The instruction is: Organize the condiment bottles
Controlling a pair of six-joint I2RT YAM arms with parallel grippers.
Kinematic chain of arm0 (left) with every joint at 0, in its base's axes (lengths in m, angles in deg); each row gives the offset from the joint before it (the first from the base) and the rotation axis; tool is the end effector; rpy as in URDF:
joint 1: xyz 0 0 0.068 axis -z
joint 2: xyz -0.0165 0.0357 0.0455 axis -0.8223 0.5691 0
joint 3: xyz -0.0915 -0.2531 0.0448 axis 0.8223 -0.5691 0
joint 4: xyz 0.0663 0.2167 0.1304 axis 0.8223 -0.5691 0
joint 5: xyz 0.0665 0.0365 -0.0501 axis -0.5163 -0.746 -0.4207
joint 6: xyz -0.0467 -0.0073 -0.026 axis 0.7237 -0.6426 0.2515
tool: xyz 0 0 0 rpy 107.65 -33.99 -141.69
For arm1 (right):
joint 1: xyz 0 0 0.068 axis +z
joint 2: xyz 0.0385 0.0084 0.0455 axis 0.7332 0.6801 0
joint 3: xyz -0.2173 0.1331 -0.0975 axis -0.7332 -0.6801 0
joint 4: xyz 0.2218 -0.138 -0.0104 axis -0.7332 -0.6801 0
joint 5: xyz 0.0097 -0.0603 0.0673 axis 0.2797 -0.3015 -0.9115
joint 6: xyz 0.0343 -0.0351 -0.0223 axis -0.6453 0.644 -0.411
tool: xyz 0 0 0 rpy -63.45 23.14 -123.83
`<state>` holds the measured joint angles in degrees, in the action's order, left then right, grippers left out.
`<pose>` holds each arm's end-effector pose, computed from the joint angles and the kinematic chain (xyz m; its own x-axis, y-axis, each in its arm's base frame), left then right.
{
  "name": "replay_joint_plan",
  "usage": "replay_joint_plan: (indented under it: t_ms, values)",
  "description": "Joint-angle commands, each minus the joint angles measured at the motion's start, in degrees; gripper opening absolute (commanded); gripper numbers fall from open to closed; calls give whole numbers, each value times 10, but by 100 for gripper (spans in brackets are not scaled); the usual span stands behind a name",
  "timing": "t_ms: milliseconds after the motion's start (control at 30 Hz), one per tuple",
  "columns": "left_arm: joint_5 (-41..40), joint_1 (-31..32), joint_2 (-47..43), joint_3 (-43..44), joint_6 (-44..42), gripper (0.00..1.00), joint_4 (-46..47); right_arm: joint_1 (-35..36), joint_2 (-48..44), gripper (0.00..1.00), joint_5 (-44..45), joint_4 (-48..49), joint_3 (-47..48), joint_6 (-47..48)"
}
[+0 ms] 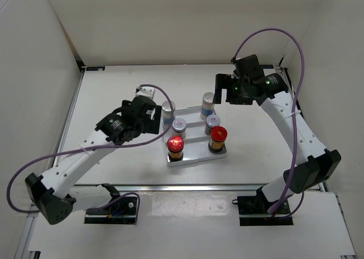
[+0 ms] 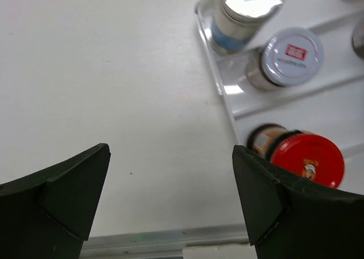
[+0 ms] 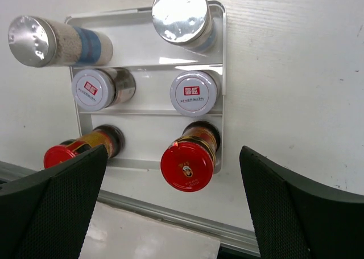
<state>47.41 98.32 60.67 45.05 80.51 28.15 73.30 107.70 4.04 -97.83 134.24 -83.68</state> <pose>0.1856 -0.1514 0.3456 -0.6851 0.2311 -0.6908 0.1950 0.9719 0.1318 0.2757 0.1340 0.4000 -0.7606 0.0097 -0.6492 -0.1673 0.9632 0.2103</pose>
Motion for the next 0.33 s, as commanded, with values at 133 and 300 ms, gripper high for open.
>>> replay_joint_plan:
  t_ms: [133,300]
  values:
    - [-125,-16,-108,-79,-11,99,107,-7,5,100,61,13,26,-10]
    - [-159,-16,-135,-123,5,99,125,-7,12,100,84,7,33,-16]
